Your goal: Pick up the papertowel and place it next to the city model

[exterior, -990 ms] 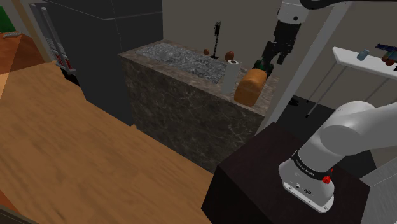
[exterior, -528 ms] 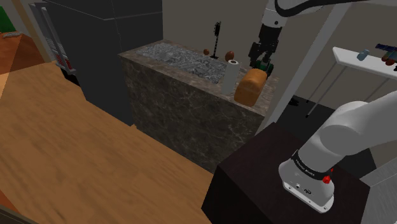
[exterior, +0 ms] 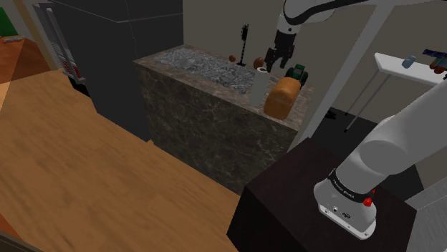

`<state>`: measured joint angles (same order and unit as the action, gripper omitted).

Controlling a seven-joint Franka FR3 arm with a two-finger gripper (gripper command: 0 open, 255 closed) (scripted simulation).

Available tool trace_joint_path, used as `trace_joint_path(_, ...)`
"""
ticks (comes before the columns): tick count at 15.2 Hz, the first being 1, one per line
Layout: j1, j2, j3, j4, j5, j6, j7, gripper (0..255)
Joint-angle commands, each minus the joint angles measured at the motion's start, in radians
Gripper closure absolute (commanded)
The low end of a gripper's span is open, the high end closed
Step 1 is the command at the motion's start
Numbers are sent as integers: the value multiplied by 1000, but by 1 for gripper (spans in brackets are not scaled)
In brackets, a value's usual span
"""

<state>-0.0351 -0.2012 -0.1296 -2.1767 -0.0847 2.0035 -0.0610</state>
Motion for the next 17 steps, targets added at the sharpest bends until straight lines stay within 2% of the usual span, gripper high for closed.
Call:
trace_joint_path(1, 0, 77, -8, 59, 9, 27, -17, 0)
trace_joint_path(8, -15, 315, -24, 274, 52, 76, -79, 0)
trace_joint_path(15, -19, 357, -25, 223, 58, 168, -83, 0)
trace_joint_path(17, -19, 357, -25, 223, 58, 168, -83, 0)
